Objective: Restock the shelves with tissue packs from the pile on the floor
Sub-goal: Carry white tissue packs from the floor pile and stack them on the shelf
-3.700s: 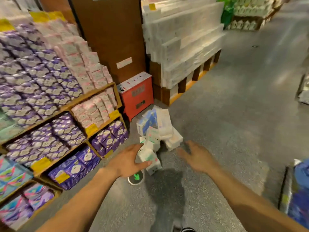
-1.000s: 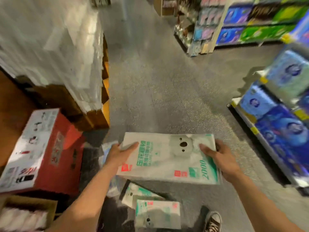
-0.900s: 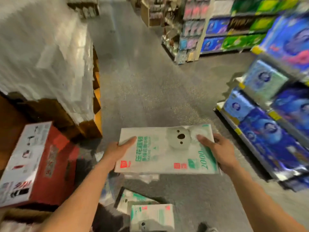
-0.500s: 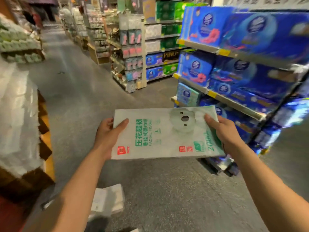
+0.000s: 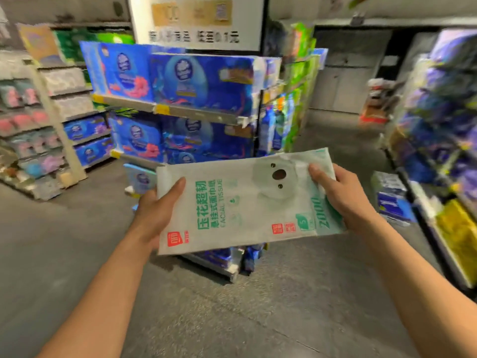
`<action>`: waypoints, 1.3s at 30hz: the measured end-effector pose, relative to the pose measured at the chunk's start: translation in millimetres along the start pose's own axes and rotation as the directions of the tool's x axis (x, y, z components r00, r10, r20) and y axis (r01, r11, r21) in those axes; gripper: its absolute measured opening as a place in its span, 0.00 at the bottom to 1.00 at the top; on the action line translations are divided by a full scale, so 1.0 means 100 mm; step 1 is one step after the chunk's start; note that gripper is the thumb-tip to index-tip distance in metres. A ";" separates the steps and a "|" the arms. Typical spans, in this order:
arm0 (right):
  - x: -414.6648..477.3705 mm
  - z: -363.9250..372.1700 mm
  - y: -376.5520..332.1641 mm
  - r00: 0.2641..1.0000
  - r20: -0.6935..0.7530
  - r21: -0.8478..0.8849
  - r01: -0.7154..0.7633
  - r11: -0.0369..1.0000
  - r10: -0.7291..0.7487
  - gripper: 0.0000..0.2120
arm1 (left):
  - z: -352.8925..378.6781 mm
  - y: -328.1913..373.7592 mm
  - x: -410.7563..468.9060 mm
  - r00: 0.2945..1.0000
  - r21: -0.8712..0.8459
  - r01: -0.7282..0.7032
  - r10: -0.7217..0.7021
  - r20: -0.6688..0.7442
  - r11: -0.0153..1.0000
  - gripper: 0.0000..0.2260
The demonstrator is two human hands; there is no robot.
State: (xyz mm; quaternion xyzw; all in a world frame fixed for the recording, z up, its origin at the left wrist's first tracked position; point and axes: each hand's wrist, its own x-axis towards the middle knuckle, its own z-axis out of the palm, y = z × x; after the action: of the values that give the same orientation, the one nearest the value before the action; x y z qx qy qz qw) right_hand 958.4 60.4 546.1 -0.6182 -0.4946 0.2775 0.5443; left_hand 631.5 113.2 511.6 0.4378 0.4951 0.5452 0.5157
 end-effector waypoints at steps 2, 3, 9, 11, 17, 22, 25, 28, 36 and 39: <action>0.16 -0.33 0.25 0.998 -0.054 -0.066 -0.020 0.998 0.017 0.09 | 0.51 -0.18 0.27 0.994 0.000 0.020 -0.020 0.108 1.000 0.12; 0.25 -0.49 0.37 0.997 -0.069 -0.088 -0.033 0.996 0.027 0.09 | 0.77 -0.26 0.41 0.986 0.009 0.033 -0.034 0.162 0.999 0.11; 0.96 -1.42 0.82 0.964 -0.264 -0.170 -0.075 0.983 0.028 0.04 | 2.44 -0.52 1.33 0.898 0.010 0.029 -0.030 0.438 1.000 0.07; 1.12 -1.63 0.83 0.948 -0.318 -0.177 -0.078 0.981 0.018 0.04 | 2.88 -0.51 1.57 0.869 0.004 0.015 -0.015 0.495 1.000 0.05; 1.81 -2.68 1.05 0.816 -0.576 -0.174 -0.183 0.968 0.050 0.13 | 4.77 -0.51 2.27 0.759 0.004 -0.062 0.044 0.650 0.998 0.23; 2.37 -3.60 1.54 0.705 -0.704 -0.108 -0.229 0.967 0.088 0.15 | 6.26 -0.75 2.72 0.689 0.083 -0.134 0.033 0.724 0.988 0.41; 2.83 -4.21 1.86 0.680 -0.728 -0.104 -0.238 0.966 0.090 0.17 | 7.19 -0.88 2.96 0.622 0.078 -0.178 0.051 0.781 0.981 0.42; 3.44 -4.89 2.00 0.664 -0.744 -0.126 -0.247 0.961 0.073 0.15 | 8.11 -0.81 3.12 0.620 0.058 -0.197 0.079 0.781 0.979 0.41; 5.31 -6.35 2.26 0.680 -0.733 -0.213 -0.232 0.949 0.002 0.16 | 10.34 -0.62 3.98 0.612 -0.010 -0.270 0.179 0.771 0.963 0.28; 6.03 -6.76 2.58 0.661 -0.750 -0.248 -0.250 0.936 -0.022 0.17 | 11.12 -0.73 4.48 0.580 -0.017 -0.286 0.187 0.793 0.958 0.29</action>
State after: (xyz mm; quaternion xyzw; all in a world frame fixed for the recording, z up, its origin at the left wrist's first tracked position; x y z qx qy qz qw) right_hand 1849.3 362.3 591.2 -0.7890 -0.2288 -0.0510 0.5679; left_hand 1701.6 655.9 564.6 0.7226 0.1853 0.3322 0.5772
